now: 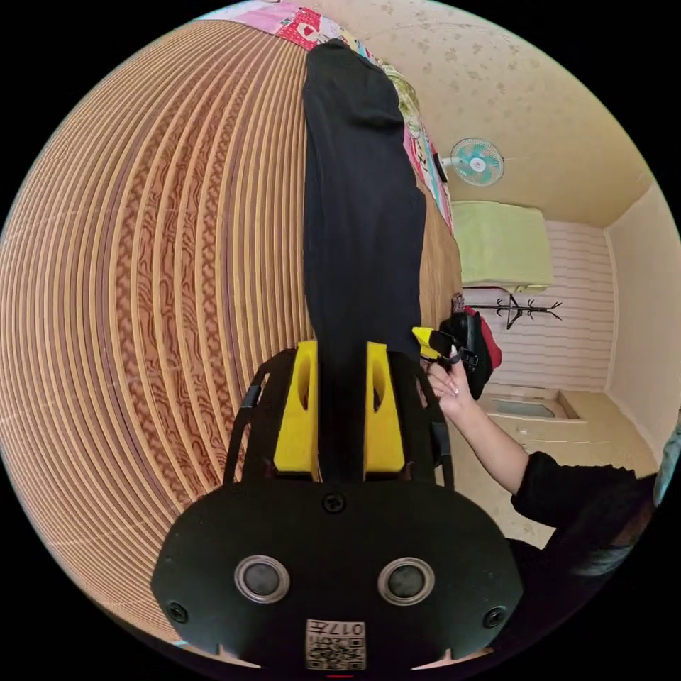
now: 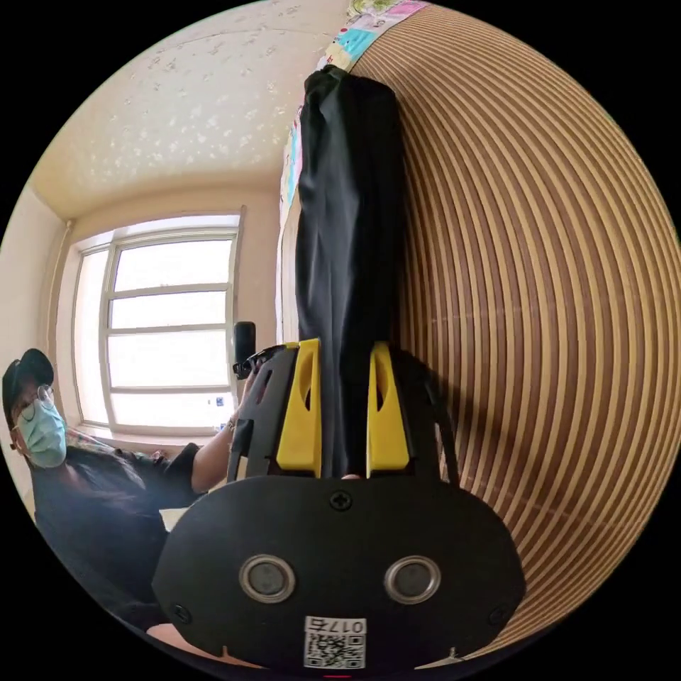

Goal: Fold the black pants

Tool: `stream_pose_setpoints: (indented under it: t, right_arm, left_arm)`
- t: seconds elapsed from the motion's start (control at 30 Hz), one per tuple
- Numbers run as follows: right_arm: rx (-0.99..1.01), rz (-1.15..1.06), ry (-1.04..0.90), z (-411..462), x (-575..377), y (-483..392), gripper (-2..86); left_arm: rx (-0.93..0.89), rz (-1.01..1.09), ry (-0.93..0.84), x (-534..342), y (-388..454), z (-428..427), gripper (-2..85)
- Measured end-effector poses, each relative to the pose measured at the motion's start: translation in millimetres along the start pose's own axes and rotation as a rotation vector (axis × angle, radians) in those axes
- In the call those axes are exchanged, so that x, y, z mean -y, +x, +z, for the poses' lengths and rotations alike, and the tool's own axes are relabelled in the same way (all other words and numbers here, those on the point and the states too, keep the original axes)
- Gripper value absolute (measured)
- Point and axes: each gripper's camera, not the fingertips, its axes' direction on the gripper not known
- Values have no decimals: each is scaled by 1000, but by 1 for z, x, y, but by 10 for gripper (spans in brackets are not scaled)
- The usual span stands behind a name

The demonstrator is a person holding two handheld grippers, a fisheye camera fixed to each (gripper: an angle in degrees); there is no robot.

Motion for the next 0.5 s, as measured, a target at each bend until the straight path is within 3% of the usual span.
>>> stream_pose_setpoints:
  t: [0.1,0.17,0.27,0.5]
  right_arm:
    - [105,-100,27,-14,-13,-28,33]
    - [207,-200,97,-36,-36,-64,16]
    - [274,-409,100,-72,-83,-152,4]
    - [221,-945,148,-149,-171,-395,-1]
  left_arm:
    - [-110,-19,-18,-15,-4,-1,62]
    - [-255,130,148,-53,27,-40,48]
    - [-427,357,238,-107,93,-96,45]
    - [-431,825,364,-208,292,-215,45]
